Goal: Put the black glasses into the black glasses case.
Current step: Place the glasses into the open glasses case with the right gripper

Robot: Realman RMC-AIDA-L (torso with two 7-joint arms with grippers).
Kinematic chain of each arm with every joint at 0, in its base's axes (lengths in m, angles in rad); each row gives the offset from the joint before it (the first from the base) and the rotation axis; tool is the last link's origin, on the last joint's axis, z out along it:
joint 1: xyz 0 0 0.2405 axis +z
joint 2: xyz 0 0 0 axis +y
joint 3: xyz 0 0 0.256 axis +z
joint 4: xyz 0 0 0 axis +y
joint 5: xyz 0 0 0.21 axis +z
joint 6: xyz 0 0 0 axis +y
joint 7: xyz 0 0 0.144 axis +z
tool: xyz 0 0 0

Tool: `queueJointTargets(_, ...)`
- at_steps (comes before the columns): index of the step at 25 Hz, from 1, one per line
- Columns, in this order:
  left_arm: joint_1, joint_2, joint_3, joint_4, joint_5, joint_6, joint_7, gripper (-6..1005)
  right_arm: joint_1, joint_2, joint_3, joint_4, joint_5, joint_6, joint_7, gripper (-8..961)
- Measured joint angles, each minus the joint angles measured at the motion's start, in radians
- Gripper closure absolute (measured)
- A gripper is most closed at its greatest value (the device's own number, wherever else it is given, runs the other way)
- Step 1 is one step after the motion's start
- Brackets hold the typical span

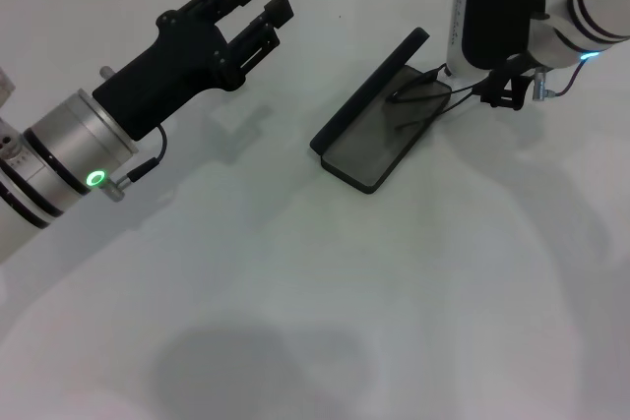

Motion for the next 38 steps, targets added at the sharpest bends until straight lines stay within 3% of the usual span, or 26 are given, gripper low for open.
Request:
queueJointTargets(6, -0.001, 0.001, 0.0, 0.0, 0.0, 0.0, 0.0, 438, 0.034, 0.0, -0.038, 0.062, 0.002, 0.029, 0.002, 709)
queueJointTargets(29, -0.005, -0.001, 0.0, 0.0, 0.0, 0.001, -0.001, 437, 0.022, 0.0, -0.084, 0.063, -0.023, 0.082, 0.007, 708)
queueJointTargets(38, -0.008, -0.004, 0.0, 0.001, 0.0, 0.002, 0.0, 437, 0.01, 0.0, -0.186, 0.077, -0.028, 0.157, 0.033, 708)
